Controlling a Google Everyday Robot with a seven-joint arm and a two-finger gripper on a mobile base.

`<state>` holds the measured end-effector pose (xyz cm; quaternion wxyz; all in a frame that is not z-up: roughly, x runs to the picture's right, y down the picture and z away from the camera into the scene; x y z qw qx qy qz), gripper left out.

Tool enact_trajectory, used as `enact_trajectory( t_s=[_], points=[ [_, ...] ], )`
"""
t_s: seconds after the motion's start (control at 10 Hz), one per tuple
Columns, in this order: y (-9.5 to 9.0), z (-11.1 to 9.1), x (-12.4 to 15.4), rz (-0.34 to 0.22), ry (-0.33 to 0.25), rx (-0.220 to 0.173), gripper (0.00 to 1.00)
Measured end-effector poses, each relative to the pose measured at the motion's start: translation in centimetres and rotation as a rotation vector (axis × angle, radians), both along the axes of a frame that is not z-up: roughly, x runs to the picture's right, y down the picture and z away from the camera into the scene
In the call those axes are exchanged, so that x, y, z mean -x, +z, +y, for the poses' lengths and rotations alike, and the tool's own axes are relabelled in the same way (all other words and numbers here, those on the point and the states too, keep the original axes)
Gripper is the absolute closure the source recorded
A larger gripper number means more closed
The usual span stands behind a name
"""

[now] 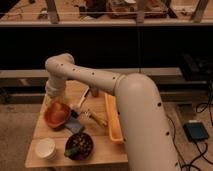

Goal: Place apple in red bowl

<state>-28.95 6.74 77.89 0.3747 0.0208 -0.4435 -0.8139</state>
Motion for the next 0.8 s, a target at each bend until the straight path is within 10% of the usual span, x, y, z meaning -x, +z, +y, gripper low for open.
enact_trajectory(
  t_s=[0.3,0.8],
  points=[
    [1.8,0.5,-0.4,0.036,-0.02,0.02,0.2],
    [1.6,-0.4,-1.0,0.018,0.031,0.017,0.2]
  ],
)
